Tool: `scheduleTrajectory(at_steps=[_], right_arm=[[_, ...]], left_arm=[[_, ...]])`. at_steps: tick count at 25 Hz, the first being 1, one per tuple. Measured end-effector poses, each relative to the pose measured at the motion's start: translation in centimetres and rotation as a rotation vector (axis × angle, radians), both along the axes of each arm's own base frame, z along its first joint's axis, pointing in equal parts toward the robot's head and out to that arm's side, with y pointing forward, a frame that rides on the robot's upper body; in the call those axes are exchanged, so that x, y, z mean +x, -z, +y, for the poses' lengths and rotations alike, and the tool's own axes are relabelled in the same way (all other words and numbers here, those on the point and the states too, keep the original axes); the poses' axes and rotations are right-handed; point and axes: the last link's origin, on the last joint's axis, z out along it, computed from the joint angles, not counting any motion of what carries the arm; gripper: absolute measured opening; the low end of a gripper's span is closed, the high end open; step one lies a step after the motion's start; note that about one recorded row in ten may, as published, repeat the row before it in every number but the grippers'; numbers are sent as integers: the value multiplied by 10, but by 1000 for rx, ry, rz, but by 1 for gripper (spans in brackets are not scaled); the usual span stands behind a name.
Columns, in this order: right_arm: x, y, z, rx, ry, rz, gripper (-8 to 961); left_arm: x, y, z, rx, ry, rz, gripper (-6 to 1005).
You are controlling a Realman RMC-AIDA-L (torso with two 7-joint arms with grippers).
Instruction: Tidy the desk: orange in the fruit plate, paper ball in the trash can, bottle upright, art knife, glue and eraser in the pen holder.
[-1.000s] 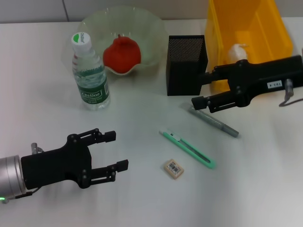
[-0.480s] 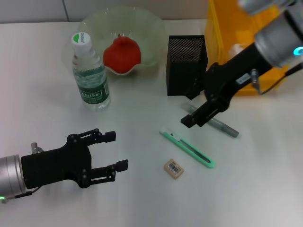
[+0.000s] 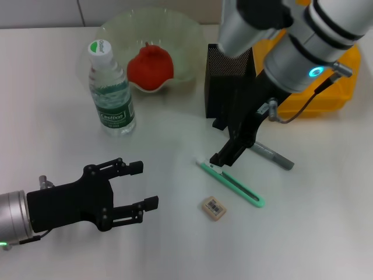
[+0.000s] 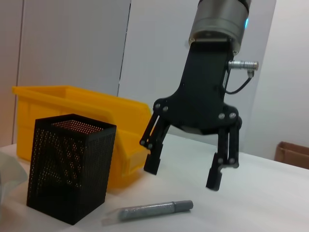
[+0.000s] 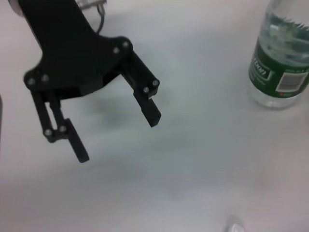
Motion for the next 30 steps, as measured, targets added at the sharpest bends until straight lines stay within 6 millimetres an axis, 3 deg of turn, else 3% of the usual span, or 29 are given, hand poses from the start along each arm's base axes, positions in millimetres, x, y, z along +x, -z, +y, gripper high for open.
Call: scheduleTrajectory(at_steps=[16, 30], right_arm=[[10, 54, -7, 14, -68, -145, 818], [18, 69, -11, 30, -86, -177, 819]], left_arm=[[-1, 1, -2, 4, -12, -5, 785], [-1, 2, -3, 3, -12, -8, 785]])
